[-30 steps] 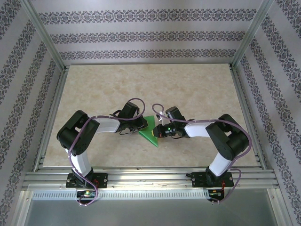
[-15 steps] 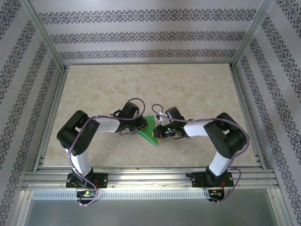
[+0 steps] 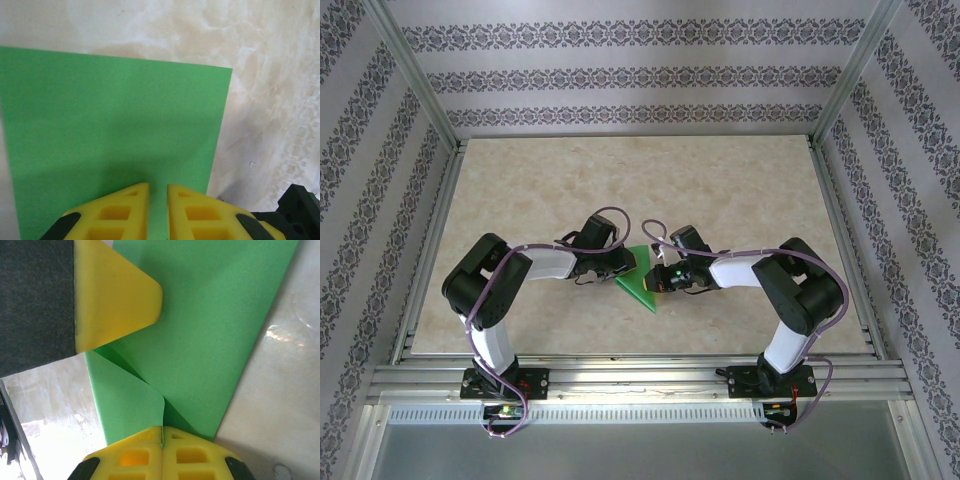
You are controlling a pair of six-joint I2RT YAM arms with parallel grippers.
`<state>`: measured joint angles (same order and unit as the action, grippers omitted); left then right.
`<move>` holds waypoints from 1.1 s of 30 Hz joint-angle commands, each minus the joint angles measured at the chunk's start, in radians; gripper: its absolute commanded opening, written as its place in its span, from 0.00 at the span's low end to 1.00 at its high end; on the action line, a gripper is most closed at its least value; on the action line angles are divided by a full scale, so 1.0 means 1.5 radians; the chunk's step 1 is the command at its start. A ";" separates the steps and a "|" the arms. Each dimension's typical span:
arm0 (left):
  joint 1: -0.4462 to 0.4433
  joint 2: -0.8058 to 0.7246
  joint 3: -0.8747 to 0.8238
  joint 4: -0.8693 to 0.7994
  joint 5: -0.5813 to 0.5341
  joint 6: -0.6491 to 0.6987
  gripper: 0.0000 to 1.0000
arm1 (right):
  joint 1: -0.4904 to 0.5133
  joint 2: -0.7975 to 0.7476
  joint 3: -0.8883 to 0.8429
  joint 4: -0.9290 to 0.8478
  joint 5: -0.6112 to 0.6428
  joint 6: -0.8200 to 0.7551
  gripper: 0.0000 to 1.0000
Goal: Fold a paper plane with a square sheet of paper (pick it up from the middle)
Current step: Third fold the triangle at the center of the table.
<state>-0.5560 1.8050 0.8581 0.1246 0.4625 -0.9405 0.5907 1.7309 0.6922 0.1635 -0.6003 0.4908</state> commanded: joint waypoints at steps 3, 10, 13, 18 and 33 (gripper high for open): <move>0.001 -0.019 0.040 -0.078 0.016 0.050 0.25 | 0.005 0.038 0.008 -0.021 0.026 -0.017 0.00; -0.001 -0.114 0.012 -0.089 0.008 0.028 0.25 | 0.004 0.042 0.006 -0.019 0.031 -0.008 0.00; -0.009 -0.142 -0.044 -0.034 0.019 -0.018 0.16 | 0.004 0.043 0.007 -0.018 0.030 -0.007 0.00; -0.049 -0.148 -0.093 0.030 0.014 -0.069 0.07 | 0.004 0.041 0.009 -0.019 0.029 -0.005 0.00; -0.069 -0.090 -0.146 0.117 -0.001 -0.115 0.06 | 0.004 0.045 0.010 -0.020 0.030 -0.005 0.00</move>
<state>-0.6472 1.6600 0.6479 0.2707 0.4770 -1.1049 0.5907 1.7370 0.7052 0.1429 -0.5999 0.4946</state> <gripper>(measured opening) 0.063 0.049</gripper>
